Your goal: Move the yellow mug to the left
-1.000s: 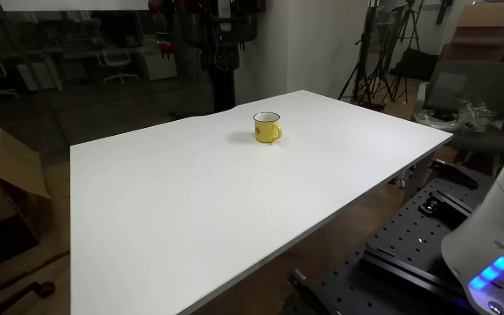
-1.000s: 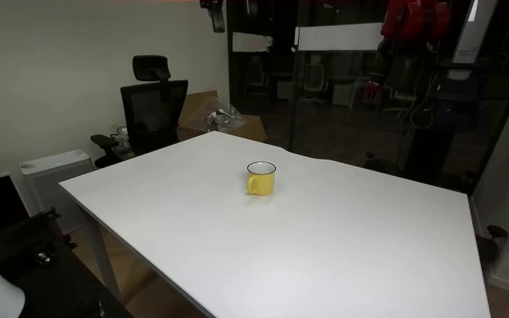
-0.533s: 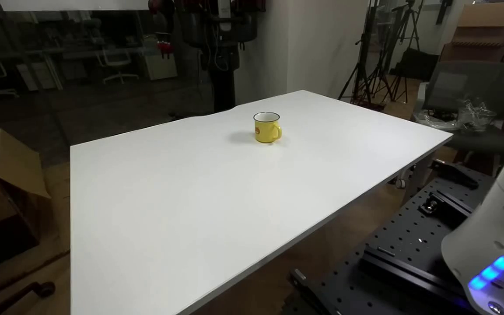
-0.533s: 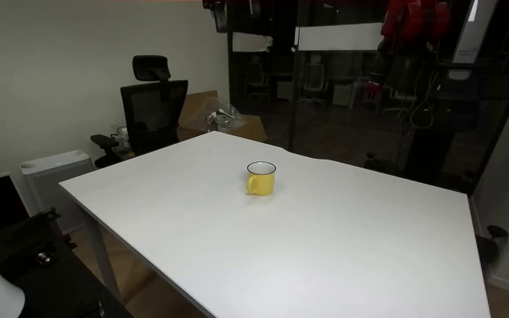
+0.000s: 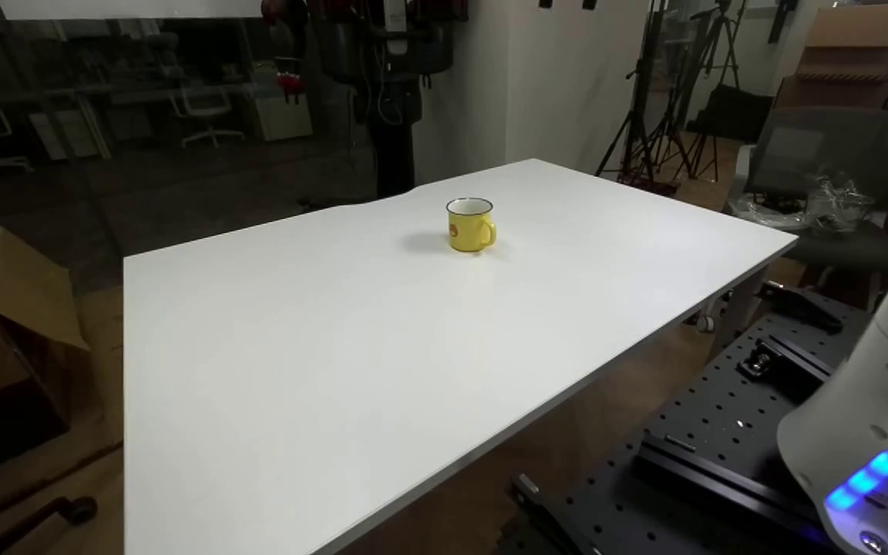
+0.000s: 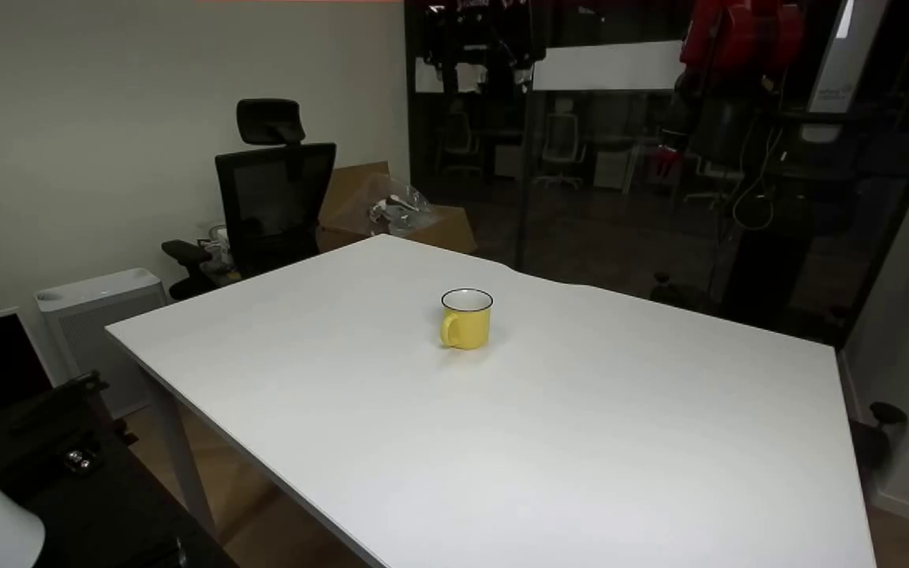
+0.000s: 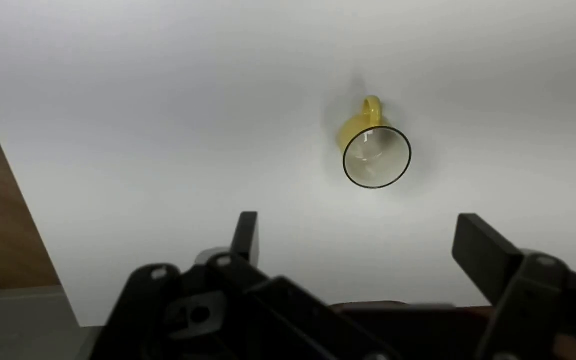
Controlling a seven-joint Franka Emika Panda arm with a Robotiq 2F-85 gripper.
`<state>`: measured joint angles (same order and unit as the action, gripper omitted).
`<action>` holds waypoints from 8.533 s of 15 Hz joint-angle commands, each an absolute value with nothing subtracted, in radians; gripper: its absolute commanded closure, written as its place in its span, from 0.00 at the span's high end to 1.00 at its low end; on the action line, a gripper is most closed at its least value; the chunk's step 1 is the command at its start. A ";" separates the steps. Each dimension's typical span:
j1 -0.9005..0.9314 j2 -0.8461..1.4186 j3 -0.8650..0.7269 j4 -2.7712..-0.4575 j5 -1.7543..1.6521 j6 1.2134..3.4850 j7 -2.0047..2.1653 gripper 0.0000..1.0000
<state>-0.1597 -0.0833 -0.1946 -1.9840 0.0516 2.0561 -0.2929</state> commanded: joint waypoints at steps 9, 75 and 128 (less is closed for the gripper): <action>-0.160 0.181 -0.177 -1.776 0.016 2.025 -0.241 1.00; -0.079 0.770 0.006 -1.549 -0.287 2.094 -0.622 0.02; 0.135 0.864 0.049 -1.236 -0.246 2.000 -0.352 1.00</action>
<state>0.1172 0.9456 0.0542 -1.1927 -0.2372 2.0482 -0.3933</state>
